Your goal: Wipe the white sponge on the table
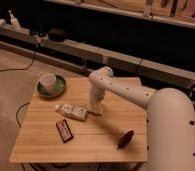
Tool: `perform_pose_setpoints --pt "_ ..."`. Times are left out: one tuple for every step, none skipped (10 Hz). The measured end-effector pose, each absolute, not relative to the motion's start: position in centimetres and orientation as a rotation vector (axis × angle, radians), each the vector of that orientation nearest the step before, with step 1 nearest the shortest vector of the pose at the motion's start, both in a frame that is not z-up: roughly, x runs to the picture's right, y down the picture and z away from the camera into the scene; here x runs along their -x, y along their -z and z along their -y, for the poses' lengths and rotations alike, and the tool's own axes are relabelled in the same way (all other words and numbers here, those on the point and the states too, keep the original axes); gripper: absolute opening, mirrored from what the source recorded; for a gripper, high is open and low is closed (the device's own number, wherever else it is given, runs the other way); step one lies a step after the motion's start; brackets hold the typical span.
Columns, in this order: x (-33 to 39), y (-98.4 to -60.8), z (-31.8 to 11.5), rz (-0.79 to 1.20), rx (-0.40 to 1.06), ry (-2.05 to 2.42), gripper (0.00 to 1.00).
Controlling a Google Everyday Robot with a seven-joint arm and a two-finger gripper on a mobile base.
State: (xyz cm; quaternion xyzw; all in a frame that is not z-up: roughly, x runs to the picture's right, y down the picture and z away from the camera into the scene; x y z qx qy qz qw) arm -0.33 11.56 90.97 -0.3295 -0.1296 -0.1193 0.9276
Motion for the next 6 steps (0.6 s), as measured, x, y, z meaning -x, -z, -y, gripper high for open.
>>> perform_pose_setpoints --pt "0.2 -90.2 -12.5 0.256 0.696 0.242 0.22" --pt "-0.1 -89.5 -13.3 0.249 0.712 0.240 0.22" --pt "-0.3 -88.6 -14.2 0.245 0.723 0.240 0.22" --pt "-0.5 -87.8 -14.8 0.243 0.729 0.244 0.22" --pt "-0.6 -87.0 -15.1 0.244 0.728 0.249 0.22" --pt "-1.0 -86.2 -15.6 0.241 0.723 0.253 0.22"
